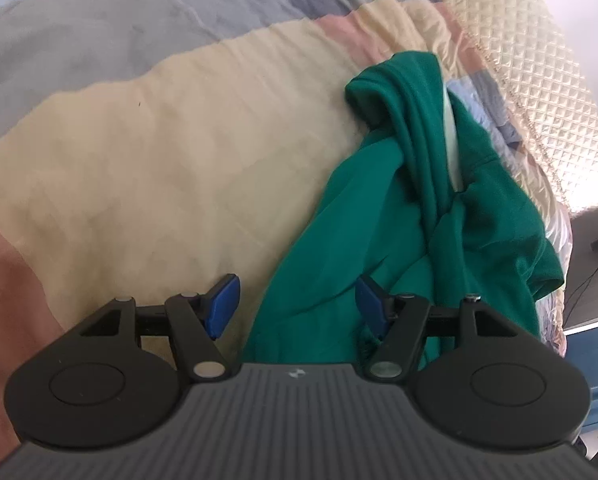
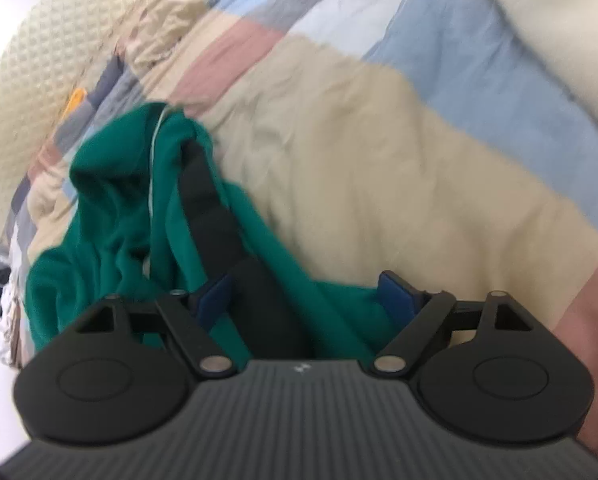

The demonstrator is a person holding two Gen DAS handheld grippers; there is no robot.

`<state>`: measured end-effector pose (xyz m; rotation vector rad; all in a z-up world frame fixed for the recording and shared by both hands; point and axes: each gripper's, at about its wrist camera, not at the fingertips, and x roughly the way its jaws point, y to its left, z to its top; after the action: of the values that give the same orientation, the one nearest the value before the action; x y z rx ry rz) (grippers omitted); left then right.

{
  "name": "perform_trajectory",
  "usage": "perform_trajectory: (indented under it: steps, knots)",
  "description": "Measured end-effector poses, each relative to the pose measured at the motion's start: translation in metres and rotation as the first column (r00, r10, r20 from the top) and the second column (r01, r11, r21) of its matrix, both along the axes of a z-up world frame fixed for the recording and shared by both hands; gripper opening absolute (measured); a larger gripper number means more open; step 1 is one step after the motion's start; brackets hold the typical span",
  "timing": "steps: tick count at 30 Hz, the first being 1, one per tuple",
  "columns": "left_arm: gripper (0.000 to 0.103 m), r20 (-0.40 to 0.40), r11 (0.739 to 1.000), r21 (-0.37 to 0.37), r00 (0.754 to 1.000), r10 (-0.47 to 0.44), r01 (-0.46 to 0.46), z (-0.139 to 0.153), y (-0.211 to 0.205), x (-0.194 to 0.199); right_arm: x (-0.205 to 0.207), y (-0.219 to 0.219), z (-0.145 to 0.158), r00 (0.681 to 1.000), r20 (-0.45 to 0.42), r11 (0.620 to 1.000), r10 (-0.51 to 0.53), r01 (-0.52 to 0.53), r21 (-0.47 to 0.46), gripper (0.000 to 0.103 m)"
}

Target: Fold large clothes

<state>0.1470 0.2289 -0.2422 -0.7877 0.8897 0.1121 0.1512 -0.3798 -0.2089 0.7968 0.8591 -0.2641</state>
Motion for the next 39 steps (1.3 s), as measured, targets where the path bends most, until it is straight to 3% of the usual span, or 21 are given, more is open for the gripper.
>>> perform_trajectory:
  steps: [6, 9, 12, 16, 21, 24, 27, 30, 33, 35, 37, 39]
  knots:
    - [0.069, -0.011, 0.994, -0.079, 0.997, -0.079, 0.078, -0.009, -0.009, 0.002, -0.005, 0.009, 0.000, 0.997, 0.045, 0.995, 0.064, -0.067, 0.071, 0.089]
    - [0.071, 0.026, 0.985, -0.116, 0.992, -0.127, 0.129, -0.007, -0.015, 0.001, -0.011, 0.011, 0.004, 0.992, 0.101, 0.986, 0.071, -0.085, 0.143, 0.089]
    - [0.072, 0.064, 0.979, -0.136, 0.988, -0.142, 0.150, -0.002, -0.018, -0.004, -0.012, 0.021, 0.011, 0.971, 0.204, 0.959, 0.122, -0.168, 0.228, 0.089]
    - [0.072, 0.027, 0.983, -0.101, 0.989, -0.148, 0.150, -0.003, -0.024, -0.005, -0.014, 0.040, 0.027, 0.932, 0.290, 0.947, 0.219, -0.275, 0.165, 0.089]
    - [0.072, -0.022, 0.988, -0.063, 0.989, -0.144, 0.143, -0.007, -0.028, -0.006, -0.009, 0.049, 0.023, 0.972, 0.127, 0.980, 0.197, -0.197, -0.016, 0.087]
    - [0.072, -0.037, 0.987, -0.033, 0.987, -0.159, 0.158, -0.006, -0.029, -0.008, -0.005, 0.045, 0.014, 0.992, 0.033, 0.990, 0.123, -0.120, -0.080, 0.086]
    - [0.072, -0.049, 0.985, -0.012, 0.984, -0.171, 0.170, -0.007, -0.029, -0.007, -0.007, 0.045, 0.006, 0.997, -0.007, 0.991, 0.080, -0.080, -0.104, 0.086]
    - [0.072, -0.063, 0.984, -0.002, 0.982, -0.181, 0.181, -0.009, -0.032, -0.002, -0.014, 0.037, -0.011, 0.997, -0.021, 0.997, 0.075, -0.075, 0.019, 0.088]
    - [0.071, -0.073, 0.978, 0.000, 0.975, -0.209, 0.210, -0.008, -0.037, 0.001, -0.020, 0.036, -0.008, 0.996, 0.033, 0.992, 0.088, -0.090, 0.088, 0.089]
    - [0.070, -0.057, 0.972, -0.023, 0.970, -0.236, 0.235, -0.005, -0.039, 0.000, -0.024, 0.032, -0.007, 0.992, 0.091, 0.981, 0.087, -0.101, 0.165, 0.084]
    - [0.070, -0.020, 0.968, -0.039, 0.968, -0.250, 0.249, -0.002, -0.041, -0.001, -0.022, 0.031, -0.008, 0.980, 0.172, 0.950, 0.103, -0.148, 0.275, 0.070]
    - [0.070, -0.006, 0.964, -0.051, 0.965, -0.263, 0.262, -0.001, -0.041, 0.001, -0.017, 0.036, -0.007, 0.968, 0.205, 0.929, 0.143, -0.203, 0.310, 0.069]
